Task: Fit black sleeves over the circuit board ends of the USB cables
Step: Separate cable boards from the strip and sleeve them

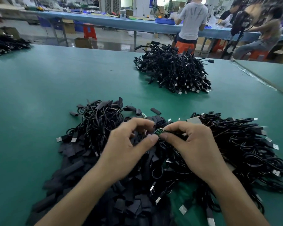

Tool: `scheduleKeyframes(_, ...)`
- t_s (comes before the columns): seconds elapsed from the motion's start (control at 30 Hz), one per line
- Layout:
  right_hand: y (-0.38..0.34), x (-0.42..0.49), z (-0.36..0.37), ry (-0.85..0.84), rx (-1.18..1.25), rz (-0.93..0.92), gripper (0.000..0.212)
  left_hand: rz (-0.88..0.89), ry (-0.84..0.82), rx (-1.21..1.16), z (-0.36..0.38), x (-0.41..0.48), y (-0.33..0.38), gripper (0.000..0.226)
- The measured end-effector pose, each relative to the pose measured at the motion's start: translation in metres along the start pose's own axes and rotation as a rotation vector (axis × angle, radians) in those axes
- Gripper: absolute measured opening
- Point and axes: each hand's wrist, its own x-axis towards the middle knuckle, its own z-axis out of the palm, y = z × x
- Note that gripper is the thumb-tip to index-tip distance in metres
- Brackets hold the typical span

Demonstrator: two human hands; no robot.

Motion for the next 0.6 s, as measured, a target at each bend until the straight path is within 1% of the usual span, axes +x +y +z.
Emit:
scheduleKeyframes(0.07, -0.001, -0.002, 0.004, -0.044, 0.016, -0.02, 0.012, -0.035, -0.003, -0.056, 0.009, -0.003, -0.003, 0.015)
scheduleKeyframes(0.2, 0.002, -0.006, 0.006, -0.112, 0.08, -0.011, 0.011, -0.052, 0.024, -0.157, 0.008, -0.003, -0.006, 0.018)
scheduleKeyframes(0.3, 0.005, -0.006, 0.006, -0.161, 0.101, -0.025, 0.012, -0.03, -0.025, -0.3, 0.006, -0.002, -0.006, 0.013)
scheduleKeyframes(0.37, 0.007, -0.005, 0.006, -0.18, 0.114, -0.03, 0.012, -0.046, -0.05, -0.369, 0.004, -0.001, -0.006, 0.015)
scheduleKeyframes(0.53, 0.01, -0.001, 0.005, -0.231, 0.114, -0.036, 0.007, -0.082, -0.13, -0.448, -0.003, 0.001, -0.008, 0.013)
scheduleKeyframes(0.6, 0.009, 0.0, 0.006, -0.242, 0.13, -0.038, 0.005, -0.099, -0.154, -0.494, -0.004, 0.001, -0.008, 0.007)
